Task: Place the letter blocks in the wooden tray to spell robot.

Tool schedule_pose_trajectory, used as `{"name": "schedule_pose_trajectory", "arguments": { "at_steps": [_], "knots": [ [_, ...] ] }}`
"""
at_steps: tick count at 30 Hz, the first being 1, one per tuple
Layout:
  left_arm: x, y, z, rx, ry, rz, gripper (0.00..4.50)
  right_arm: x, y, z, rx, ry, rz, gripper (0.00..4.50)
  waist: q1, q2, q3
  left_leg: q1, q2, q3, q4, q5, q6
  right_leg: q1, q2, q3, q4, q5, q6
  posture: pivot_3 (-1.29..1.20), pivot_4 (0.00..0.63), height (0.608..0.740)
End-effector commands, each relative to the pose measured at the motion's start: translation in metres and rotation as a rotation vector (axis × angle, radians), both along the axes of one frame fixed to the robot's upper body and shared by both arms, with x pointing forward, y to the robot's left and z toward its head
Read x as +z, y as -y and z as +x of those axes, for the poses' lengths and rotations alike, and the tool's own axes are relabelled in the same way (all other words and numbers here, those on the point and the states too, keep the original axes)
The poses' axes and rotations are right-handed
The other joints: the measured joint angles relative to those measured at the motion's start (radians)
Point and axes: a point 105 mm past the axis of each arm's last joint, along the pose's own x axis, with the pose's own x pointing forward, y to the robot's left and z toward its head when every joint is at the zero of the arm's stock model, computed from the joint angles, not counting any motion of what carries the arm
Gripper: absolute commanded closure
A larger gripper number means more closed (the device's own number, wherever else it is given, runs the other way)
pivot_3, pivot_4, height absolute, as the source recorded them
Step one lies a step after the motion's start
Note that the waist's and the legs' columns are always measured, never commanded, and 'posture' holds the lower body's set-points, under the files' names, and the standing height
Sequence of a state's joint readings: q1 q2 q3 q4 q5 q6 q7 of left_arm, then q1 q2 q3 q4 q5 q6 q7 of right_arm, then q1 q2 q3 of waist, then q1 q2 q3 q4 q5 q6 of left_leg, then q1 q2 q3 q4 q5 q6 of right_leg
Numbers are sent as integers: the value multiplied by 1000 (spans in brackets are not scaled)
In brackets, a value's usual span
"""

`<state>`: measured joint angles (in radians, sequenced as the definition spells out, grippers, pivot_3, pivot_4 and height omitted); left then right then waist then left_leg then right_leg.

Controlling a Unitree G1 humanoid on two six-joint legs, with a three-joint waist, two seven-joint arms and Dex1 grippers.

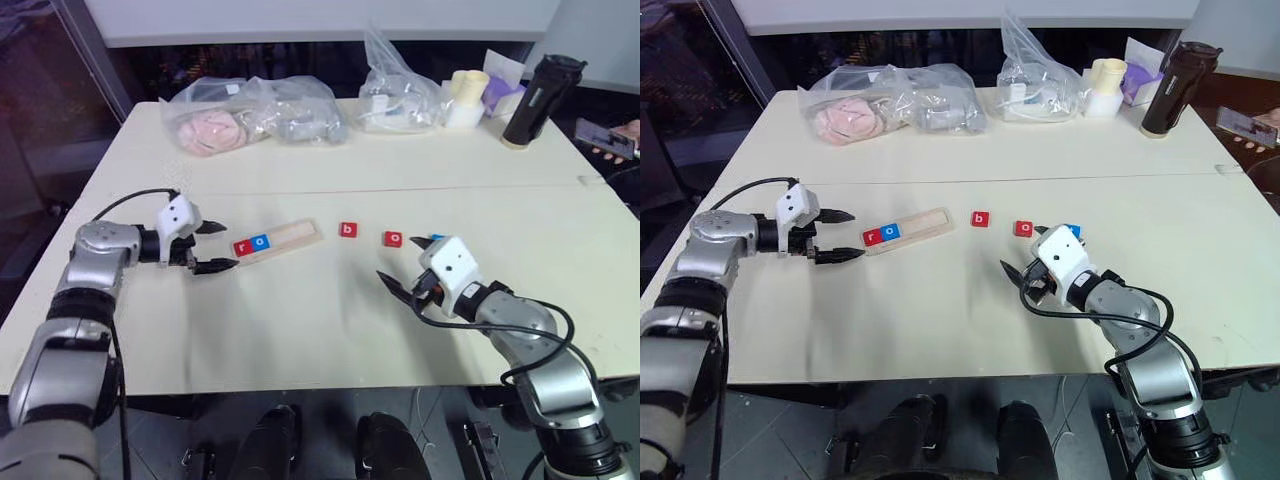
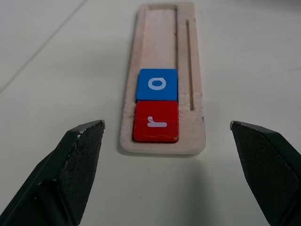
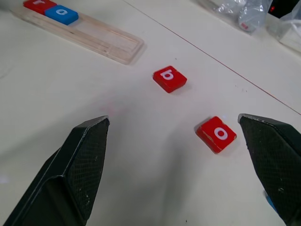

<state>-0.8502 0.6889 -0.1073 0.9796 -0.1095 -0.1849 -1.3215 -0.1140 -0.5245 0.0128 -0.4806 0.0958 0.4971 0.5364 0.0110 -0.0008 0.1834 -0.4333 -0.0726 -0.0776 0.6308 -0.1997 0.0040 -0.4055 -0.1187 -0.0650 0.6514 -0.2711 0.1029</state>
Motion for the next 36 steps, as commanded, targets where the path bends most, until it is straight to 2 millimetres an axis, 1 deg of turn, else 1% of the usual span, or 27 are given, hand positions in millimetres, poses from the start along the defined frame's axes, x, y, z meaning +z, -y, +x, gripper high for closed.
{"name": "schedule_pose_trajectory", "arguments": {
  "at_steps": [1,11,18,28,36],
  "knots": [
    [6,0,6,-14,18,39,0,13,-5,-5,3,52,17,34,0,-2,1,0,0,0,0,0,0,0,0,0,0,0,0,0,150,725],
    [2,5,16,11,6,84,0,13,-3,-8,-11,51,11,34,0,-9,5,0,0,0,1,0,0,0,0,0,2,0,0,0,150,725],
    [-4,7,19,29,-18,109,0,12,-4,-9,-15,49,10,34,0,-9,5,0,0,0,2,0,0,0,0,0,2,0,1,0,150,725],
    [-24,5,16,65,-121,170,0,12,-3,-11,-24,49,-3,34,1,-9,5,1,0,0,3,0,0,1,0,0,4,0,1,0,150,725],
    [-38,5,12,86,-210,193,0,11,-1,-13,-44,50,-10,34,1,-9,5,7,0,0,3,0,0,7,0,0,4,0,1,0,150,725]
  ]
}}
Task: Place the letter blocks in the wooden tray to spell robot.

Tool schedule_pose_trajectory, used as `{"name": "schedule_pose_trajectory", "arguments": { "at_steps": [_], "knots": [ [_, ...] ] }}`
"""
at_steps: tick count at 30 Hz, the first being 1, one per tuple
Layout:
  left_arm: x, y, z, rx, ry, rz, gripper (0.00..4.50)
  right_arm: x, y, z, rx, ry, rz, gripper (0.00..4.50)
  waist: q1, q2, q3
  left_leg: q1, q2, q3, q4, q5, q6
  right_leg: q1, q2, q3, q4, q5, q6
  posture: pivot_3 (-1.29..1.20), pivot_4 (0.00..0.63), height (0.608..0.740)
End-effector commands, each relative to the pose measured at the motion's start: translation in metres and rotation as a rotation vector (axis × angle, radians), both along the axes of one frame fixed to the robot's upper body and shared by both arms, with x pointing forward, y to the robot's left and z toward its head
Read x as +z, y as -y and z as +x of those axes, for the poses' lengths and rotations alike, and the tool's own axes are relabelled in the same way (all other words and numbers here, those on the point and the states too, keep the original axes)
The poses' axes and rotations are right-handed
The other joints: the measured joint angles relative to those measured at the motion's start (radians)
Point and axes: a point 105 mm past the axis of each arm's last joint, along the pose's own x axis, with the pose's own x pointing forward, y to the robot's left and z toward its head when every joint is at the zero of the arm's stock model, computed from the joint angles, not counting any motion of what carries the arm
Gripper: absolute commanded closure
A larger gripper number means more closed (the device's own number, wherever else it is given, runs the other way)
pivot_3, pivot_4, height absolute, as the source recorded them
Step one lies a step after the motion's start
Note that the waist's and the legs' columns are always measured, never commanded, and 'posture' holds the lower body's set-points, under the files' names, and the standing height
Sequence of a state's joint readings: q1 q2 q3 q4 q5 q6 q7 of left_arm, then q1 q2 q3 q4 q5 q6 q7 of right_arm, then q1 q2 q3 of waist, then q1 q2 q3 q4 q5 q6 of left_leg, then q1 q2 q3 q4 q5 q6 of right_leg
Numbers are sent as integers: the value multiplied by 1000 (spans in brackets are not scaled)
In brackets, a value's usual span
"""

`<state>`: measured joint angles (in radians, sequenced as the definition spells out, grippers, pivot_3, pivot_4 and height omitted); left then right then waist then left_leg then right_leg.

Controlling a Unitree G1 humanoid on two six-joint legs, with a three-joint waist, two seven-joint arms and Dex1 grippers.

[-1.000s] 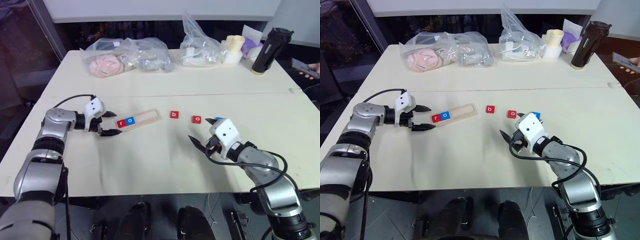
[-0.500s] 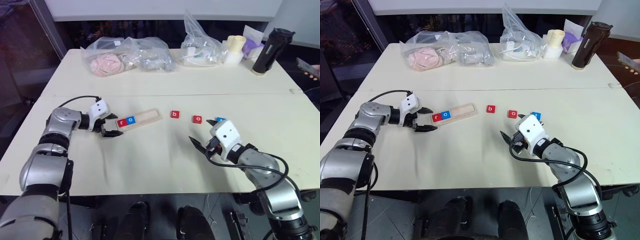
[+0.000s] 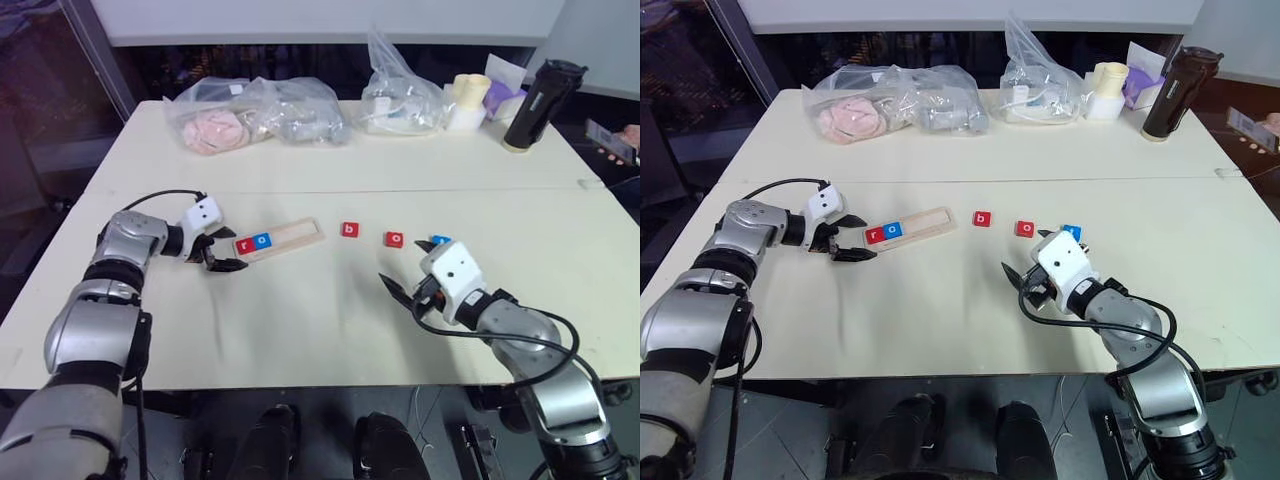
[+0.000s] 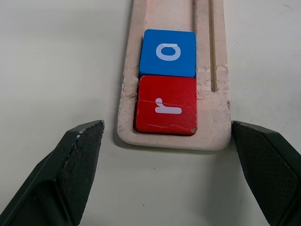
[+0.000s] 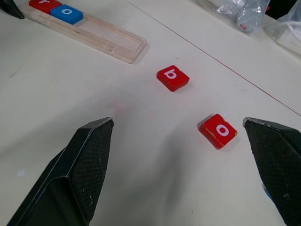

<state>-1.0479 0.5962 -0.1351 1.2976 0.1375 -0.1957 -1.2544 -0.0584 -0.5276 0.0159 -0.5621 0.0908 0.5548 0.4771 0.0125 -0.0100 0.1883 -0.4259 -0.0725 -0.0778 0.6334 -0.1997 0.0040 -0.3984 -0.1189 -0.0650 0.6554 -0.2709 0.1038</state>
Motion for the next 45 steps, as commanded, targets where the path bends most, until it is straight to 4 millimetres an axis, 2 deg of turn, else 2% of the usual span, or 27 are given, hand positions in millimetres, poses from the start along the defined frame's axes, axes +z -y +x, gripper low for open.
{"name": "schedule_pose_trajectory", "arguments": {
  "at_steps": [1,8,11,12,13,23,36,45],
  "knots": [
    [-21,-6,-7,29,-88,58,0,14,-3,-4,7,60,-6,34,0,0,0,0,0,0,0,0,0,0,0,0,0,0,0,0,150,725],
    [-27,-3,-7,21,-86,79,0,13,-2,-6,-5,60,-7,34,2,1,-2,1,0,0,0,0,0,2,0,0,0,0,0,0,150,725],
    [-28,-1,-8,-5,-71,99,854,13,-2,-6,-7,60,-8,0,3,1,-2,3,0,0,0,0,0,3,0,0,0,0,0,0,150,725],
    [-29,0,-8,-13,-67,106,1301,13,-2,-6,-7,60,-7,0,3,1,-3,3,0,0,0,0,0,3,0,0,0,0,0,0,150,725],
    [-29,0,-8,-16,-65,108,1384,13,-2,-6,-7,60,-6,0,3,1,-3,4,0,0,0,0,0,4,-1,0,0,-1,2,0,150,725],
    [-37,10,-17,-126,-52,118,1384,12,-3,-5,-5,58,-6,0,3,5,-7,5,0,-1,0,0,0,5,-1,0,-2,-2,4,0,150,725],
    [-50,54,-56,-477,-181,-2,1384,10,-8,0,12,55,2,0,2,8,-9,4,-1,0,-1,-1,1,6,-1,0,-6,0,0,0,150,725],
    [-50,81,-65,-566,-180,-27,1384,9,-9,-1,14,55,7,0,5,8,-9,3,-1,0,-1,-1,1,6,-2,0,-7,0,1,0,150,725]
  ]
}}
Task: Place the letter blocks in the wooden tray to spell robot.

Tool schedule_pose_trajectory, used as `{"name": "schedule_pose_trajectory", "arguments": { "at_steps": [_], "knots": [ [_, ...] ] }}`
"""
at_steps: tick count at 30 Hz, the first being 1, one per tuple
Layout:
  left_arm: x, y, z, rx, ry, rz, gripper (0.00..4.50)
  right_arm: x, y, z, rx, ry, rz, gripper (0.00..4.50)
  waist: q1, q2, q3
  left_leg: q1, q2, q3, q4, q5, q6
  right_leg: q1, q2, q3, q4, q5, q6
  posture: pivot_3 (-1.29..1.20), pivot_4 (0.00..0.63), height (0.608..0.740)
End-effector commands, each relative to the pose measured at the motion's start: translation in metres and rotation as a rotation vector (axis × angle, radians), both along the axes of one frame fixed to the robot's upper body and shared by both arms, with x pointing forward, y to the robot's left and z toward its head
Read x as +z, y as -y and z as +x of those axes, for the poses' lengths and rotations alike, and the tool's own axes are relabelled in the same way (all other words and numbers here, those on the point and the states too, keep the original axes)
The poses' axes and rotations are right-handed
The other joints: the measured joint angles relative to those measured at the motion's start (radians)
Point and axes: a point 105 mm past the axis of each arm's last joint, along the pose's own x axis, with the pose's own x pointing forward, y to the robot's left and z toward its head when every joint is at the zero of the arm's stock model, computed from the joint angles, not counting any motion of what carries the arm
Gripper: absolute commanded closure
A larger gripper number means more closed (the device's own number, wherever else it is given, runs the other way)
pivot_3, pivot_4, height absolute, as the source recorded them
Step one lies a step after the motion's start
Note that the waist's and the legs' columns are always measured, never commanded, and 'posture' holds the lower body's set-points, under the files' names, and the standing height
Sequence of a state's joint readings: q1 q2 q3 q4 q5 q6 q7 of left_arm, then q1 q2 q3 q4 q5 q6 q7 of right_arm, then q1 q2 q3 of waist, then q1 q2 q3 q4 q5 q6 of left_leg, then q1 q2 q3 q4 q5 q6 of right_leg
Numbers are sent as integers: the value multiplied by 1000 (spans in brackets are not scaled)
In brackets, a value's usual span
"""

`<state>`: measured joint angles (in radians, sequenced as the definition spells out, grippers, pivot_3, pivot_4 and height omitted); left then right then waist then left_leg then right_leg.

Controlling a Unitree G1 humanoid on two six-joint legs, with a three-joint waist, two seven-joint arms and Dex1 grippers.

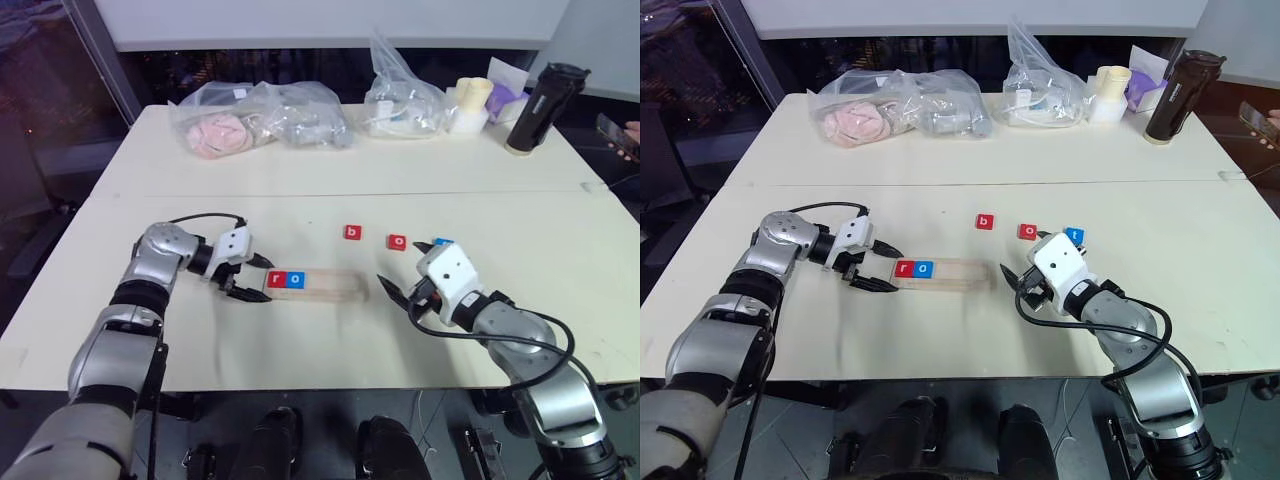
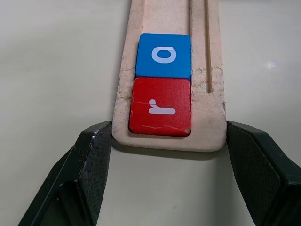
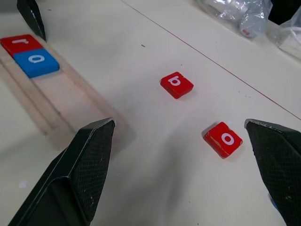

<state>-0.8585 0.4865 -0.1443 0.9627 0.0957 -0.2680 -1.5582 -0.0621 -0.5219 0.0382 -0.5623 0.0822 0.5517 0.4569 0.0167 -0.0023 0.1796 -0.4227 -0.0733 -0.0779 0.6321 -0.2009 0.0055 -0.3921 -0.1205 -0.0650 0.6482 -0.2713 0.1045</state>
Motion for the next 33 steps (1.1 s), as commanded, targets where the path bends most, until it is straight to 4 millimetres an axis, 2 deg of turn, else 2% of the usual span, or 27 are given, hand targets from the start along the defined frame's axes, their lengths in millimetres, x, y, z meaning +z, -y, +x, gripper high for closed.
{"name": "schedule_pose_trajectory", "arguments": {
  "at_steps": [1,9,21,33],
  "knots": [
    [-30,22,-19,-77,-115,42,1384,9,-4,-2,12,48,8,0,3,0,0,0,0,0,0,0,0,0,0,0,0,0,0,0,150,725],
    [-31,43,-23,-31,-61,21,1384,6,-5,-5,8,39,11,0,28,1,0,0,0,0,1,0,0,1,0,0,-1,0,0,0,150,725],
    [-34,72,-49,-19,-37,34,1384,7,-4,-4,7,40,6,0,25,2,-1,0,-1,-1,0,0,0,1,-1,2,-3,0,-1,0,150,725],
    [-35,88,-58,39,-60,34,1384,7,-5,-3,3,43,9,0,29,2,-1,0,-1,-1,0,0,-1,1,-1,2,-4,-2,-2,0,150,725]
  ]
}}
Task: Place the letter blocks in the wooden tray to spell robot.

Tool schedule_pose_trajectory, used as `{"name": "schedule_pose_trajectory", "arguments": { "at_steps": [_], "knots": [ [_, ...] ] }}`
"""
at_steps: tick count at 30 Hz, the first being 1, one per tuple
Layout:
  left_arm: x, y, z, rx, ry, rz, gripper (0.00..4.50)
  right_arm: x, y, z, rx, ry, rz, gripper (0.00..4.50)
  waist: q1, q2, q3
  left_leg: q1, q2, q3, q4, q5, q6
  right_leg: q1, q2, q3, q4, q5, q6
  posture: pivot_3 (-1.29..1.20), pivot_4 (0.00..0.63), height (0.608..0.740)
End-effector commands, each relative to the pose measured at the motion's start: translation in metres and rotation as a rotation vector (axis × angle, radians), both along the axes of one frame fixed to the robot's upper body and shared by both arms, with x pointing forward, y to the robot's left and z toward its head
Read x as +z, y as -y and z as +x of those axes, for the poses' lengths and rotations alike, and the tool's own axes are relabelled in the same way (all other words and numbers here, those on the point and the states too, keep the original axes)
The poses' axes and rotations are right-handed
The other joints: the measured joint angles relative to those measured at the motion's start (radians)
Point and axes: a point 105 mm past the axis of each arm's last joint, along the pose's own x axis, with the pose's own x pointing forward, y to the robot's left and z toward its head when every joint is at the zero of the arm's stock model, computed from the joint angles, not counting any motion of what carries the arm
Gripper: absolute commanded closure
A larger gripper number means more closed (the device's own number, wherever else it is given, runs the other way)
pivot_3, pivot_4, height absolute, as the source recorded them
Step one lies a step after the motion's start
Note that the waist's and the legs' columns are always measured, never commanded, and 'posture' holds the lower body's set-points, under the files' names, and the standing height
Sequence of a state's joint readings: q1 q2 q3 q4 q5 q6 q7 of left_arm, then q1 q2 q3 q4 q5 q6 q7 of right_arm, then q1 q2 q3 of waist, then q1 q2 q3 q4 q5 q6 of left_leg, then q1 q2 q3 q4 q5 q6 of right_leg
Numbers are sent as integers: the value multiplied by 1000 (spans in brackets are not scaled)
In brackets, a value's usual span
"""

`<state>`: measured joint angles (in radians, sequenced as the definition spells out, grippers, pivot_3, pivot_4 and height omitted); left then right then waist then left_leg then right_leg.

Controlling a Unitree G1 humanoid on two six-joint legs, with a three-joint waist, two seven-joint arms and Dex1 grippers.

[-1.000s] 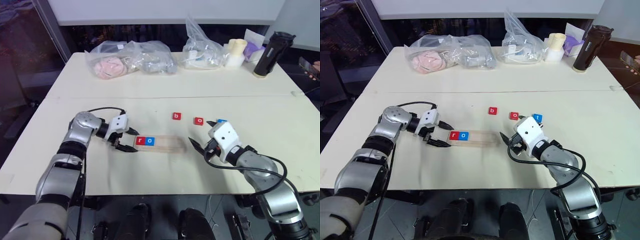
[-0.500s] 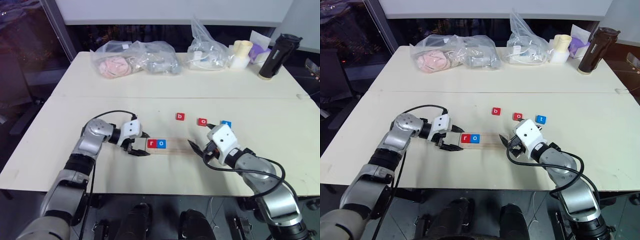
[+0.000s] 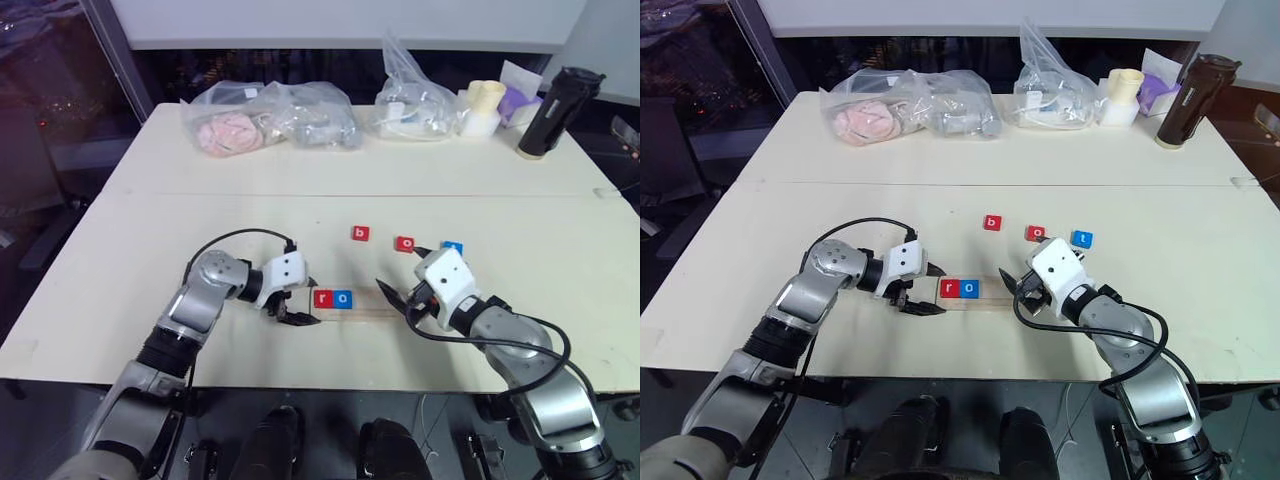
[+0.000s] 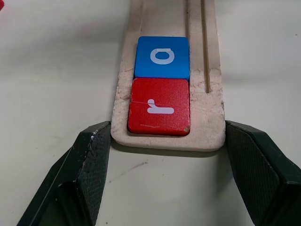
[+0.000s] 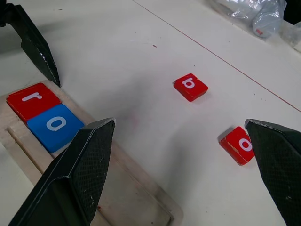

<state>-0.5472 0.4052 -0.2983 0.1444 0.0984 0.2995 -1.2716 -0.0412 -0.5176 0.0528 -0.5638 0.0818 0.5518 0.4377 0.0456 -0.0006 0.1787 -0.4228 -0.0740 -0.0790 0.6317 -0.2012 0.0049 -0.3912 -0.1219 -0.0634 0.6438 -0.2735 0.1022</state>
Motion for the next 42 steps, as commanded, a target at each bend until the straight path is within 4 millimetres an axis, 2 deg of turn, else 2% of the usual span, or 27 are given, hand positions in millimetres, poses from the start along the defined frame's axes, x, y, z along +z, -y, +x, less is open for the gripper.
{"name": "schedule_pose_trajectory", "arguments": {
  "at_steps": [1,8,10,11,16,19,25,30,33,37,42],
  "knots": [
    [-29,11,-20,-38,-103,52,1384,14,-4,-1,12,61,4,0,0,0,0,0,0,0,0,0,0,0,0,0,0,-1,1,0,150,725],
    [-33,8,-24,-30,-125,58,1384,14,-4,0,13,60,3,0,-1,0,0,0,0,0,-1,0,0,0,0,0,-3,-2,2,0,150,725],
    [-35,6,-23,-22,-126,66,342,14,-4,1,14,60,3,0,-1,0,0,0,0,0,-2,0,0,0,0,0,-4,-2,3,0,150,725],
    [-36,5,-24,-22,-126,71,26,14,-4,1,14,60,2,0,-2,0,0,0,0,0,-2,0,0,0,0,0,-4,-2,3,0,150,725],
    [-39,-8,-22,3,-128,88,26,15,-5,2,21,61,1,0,-6,0,0,0,0,0,-3,-1,1,0,0,0,-6,0,2,0,150,725],
    [-37,-28,-23,33,-138,106,26,18,-8,4,31,61,20,0,-11,0,0,0,0,0,-4,-1,1,0,0,0,-7,1,1,0,150,725],
    [-34,-75,-32,116,-164,143,26,22,-19,13,53,46,70,0,-60,0,0,2,3,-2,-13,-1,1,-4,3,3,-7,3,0,0,150,725],
    [-29,-96,-41,180,-178,133,26,22,-30,28,53,9,92,0,-72,-1,0,11,3,-2,-21,0,1,-4,5,7,-3,1,-5,0,150,725],
    [-23,-103,-45,204,-170,112,26,22,-38,37,48,-28,101,0,-66,0,0,12,3,-2,-21,-1,1,-6,5,8,3,-1,-8,0,150,725],
    [2,-105,-47,243,-145,-4,26,20,-72,53,88,-118,127,0,-71,0,0,12,3,-3,-21,-1,1,-8,6,9,4,-3,-11,0,150,725],
    [28,-104,-49,261,-129,-162,26,18,-96,76,16,-206,169,0,-59,0,1,8,2,-3,-21,0,0,-17,6,9,4,-1,-10,0,150,725]
  ]
}}
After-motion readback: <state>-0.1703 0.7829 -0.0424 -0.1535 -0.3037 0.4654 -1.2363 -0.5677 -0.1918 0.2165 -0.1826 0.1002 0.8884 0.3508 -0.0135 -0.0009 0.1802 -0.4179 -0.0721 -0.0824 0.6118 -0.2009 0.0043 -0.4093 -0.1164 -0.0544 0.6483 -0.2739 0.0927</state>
